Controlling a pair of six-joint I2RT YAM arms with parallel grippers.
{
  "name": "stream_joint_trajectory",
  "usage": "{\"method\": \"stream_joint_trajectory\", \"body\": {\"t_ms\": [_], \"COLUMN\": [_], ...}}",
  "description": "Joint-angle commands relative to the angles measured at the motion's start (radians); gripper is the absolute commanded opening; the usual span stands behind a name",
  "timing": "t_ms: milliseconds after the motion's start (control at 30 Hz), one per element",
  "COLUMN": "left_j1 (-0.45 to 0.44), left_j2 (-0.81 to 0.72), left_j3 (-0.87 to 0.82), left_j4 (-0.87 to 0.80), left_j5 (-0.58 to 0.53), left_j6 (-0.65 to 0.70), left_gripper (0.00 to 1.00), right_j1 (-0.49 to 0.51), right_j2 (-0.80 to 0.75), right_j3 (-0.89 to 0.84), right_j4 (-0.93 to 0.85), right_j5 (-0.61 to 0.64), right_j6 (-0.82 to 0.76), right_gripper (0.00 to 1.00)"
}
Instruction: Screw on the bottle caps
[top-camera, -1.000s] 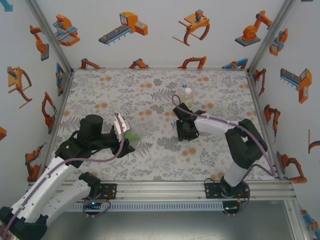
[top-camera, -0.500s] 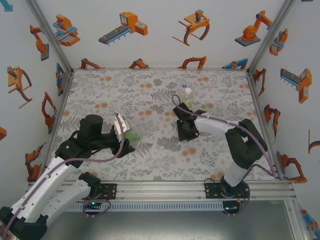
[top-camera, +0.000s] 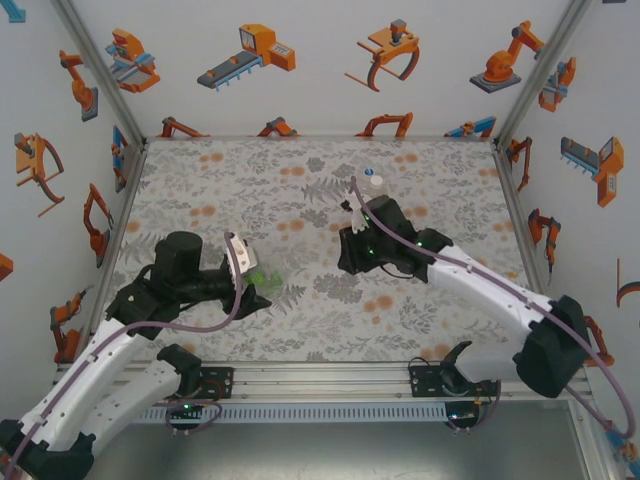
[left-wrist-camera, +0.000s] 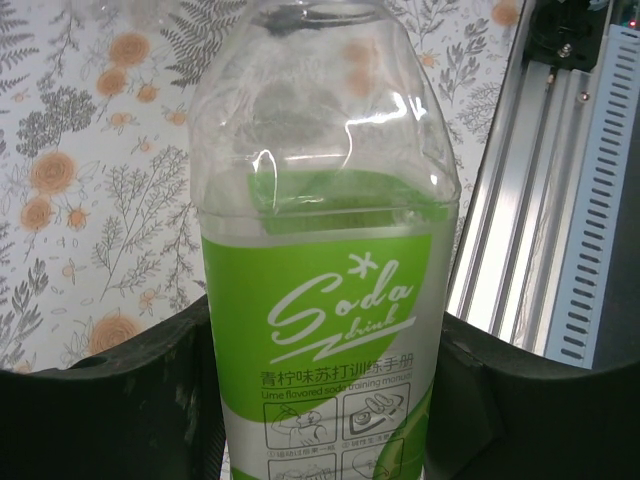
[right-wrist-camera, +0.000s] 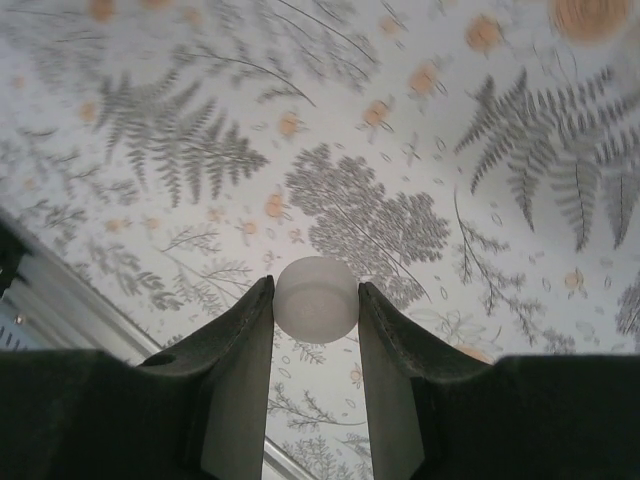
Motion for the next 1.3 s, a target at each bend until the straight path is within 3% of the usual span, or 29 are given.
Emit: {"method": "stream_joint_trajectory", "body": {"t_ms": [0,100,233,433,733,1267], "left_j1": [-0.004,-0.029,-0.074,-0.125,-0.130,-0.132], "left_j2": [-0.024,-0.053,-0.079,-0.061,-0.043,-0.042], "left_j3": [-0.025,-0.055,-0.069,-0.057,-0.050,-0.046], "left_j4": [0.014,0.012,0.004,-0.037,-0.052,-0.053], "left_j5": [0.089,0.130,0.086,0.050,0.045,0.113], "left_j6": [0.080,0.157,0.181,0.215,0.218,0.224], "left_gripper": [0.00,0.00,0.00,0.00,0.00,0.00], "right_j1": [0.012,0.023,0.031,0.103,0.247,0.355], "right_j2": [-0.116,-0.219,-0.312,-0.346,-0.319,-0.265], "right_j3": [-0.058,-0.098,-0.105,-0.065,-0.005,-0.003], "right_j4": [0.121,0.194,0.211,0.178,0.125,0.237], "right_j5": [-0.161,-0.278,-0.418,-0.523,-0.483,-0.365], "right_j6": [-0.179,-0.306,-0.467,-0.676,-0.851,-0.869], "right_gripper": [0.05,0.00,0.00,0.00,0.00,0.00]}}
